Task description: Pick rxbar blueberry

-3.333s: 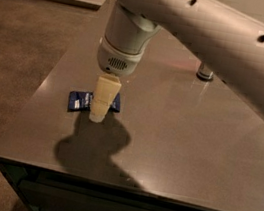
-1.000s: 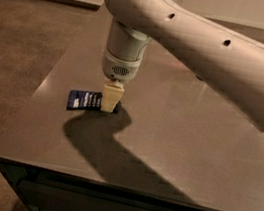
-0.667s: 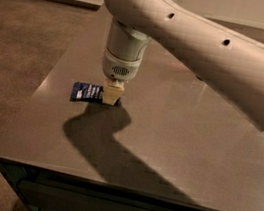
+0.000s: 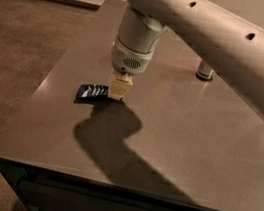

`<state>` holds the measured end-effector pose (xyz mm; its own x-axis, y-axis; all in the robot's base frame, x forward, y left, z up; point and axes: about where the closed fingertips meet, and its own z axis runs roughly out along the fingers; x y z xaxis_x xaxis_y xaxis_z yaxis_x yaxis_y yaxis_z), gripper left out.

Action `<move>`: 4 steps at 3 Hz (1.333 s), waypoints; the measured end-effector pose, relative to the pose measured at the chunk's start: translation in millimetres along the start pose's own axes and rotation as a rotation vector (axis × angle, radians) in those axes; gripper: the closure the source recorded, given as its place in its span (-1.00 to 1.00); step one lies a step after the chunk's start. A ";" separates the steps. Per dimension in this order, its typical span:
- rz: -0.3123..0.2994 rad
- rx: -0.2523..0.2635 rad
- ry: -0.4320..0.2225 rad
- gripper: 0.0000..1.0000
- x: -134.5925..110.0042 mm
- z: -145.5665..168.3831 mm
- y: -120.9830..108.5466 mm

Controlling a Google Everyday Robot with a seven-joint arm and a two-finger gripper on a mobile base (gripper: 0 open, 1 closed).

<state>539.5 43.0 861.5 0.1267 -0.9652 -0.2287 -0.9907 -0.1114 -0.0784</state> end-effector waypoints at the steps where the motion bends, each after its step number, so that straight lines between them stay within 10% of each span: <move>1: -0.023 -0.008 -0.049 1.00 -0.6 -25.9 3.9; 2: -0.056 -0.003 -0.096 1.00 -3.0 -54.9 7.3; 4: -0.070 0.008 -0.133 0.21 -6.0 -73.7 7.6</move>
Offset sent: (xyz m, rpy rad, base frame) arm -0.0179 -0.0205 0.0869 0.1371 0.0016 0.1031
